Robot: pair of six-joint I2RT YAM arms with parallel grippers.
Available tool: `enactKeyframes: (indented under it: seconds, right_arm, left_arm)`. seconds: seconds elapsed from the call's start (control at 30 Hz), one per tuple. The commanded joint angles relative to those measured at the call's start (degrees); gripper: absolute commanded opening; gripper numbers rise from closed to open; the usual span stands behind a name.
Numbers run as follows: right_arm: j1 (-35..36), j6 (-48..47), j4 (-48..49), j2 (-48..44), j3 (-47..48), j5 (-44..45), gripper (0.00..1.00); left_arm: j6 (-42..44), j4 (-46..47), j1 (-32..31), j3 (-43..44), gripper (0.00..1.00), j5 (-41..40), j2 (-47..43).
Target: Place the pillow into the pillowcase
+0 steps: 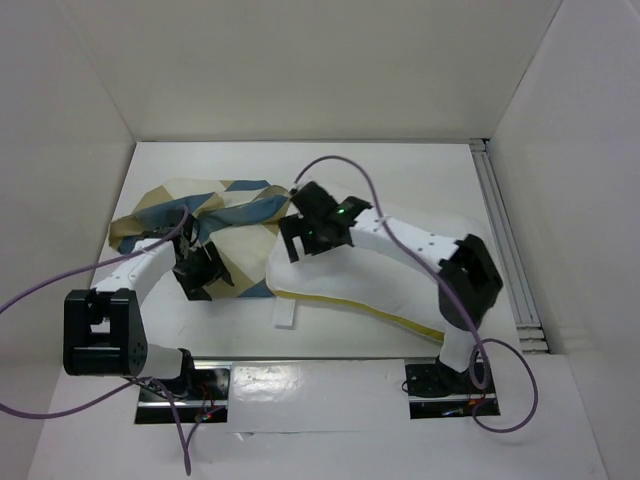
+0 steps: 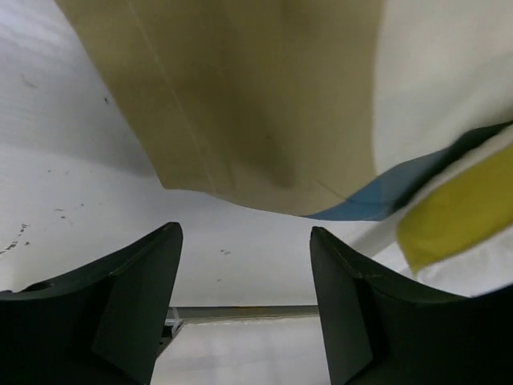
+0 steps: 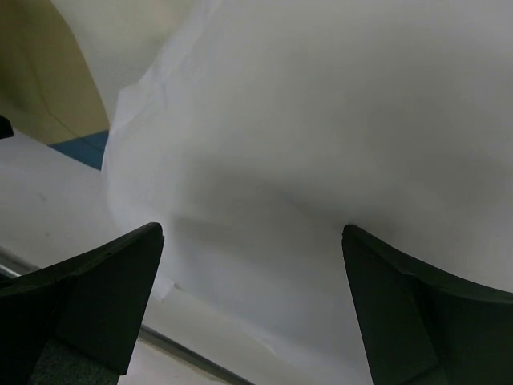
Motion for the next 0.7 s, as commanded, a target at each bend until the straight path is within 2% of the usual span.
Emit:
enactKeyframes:
  seconds: [0.0, 0.1, 0.13, 0.17, 0.2, 0.23, 0.27, 0.3, 0.43, 0.67]
  right_arm:
    - [4.79, 3.61, 0.38, 6.86, 3.12, 4.61, 1.0]
    - [4.81, 7.13, 5.1, 9.09, 0.94, 5.24, 1.0]
    - [4.81, 8.18, 6.17, 9.61, -0.21, 5.94, 0.94]
    - [4.81, 8.19, 6.88, 9.62, -1.18, 7.07, 0.83]
    - [4.81, 8.71, 7.41, 9.62, -2.58, 7.08, 0.64]
    - [3.94, 8.72, 7.41, 9.62, -2.6, 7.08, 0.25]
    - [3.93, 8.19, 7.41, 9.62, -3.21, 7.08, 0.08]
    - [3.06, 8.19, 6.63, 8.83, -3.21, 7.08, 0.0]
    - [-0.55, 4.51, 4.78, 0.41, -3.21, 10.68, 0.0]
    - [-6.09, -3.67, 0.92, -14.26, 0.47, 10.69, 0.0]
  left_arm:
    - [-4.11, 6.88, -0.81, -3.31, 0.77, 1.88, 0.45]
    - [-5.34, 9.34, -0.81, -4.72, 0.72, 1.26, 2.99]
    - [-5.35, 10.13, -0.81, -5.42, 0.66, 0.47, 3.52]
    - [-5.35, 11.36, -0.81, -5.43, 0.42, 0.46, 4.05]
    - [-5.35, 11.37, -0.81, -5.43, 0.24, -0.15, 4.66]
    - [-5.35, 11.37, -0.81, -5.43, 0.04, -0.15, 5.89]
    - [-5.35, 11.37, -0.81, -4.04, 0.0, -0.15, 6.42]
    - [-4.48, 10.85, -0.81, -3.5, 0.0, -0.15, 6.43]
    - [-1.93, 8.47, -2.83, -0.51, 0.0, -0.15, 5.29]
    - [0.71, 3.64, -8.1, 5.9, 0.0, 2.65, 1.77]
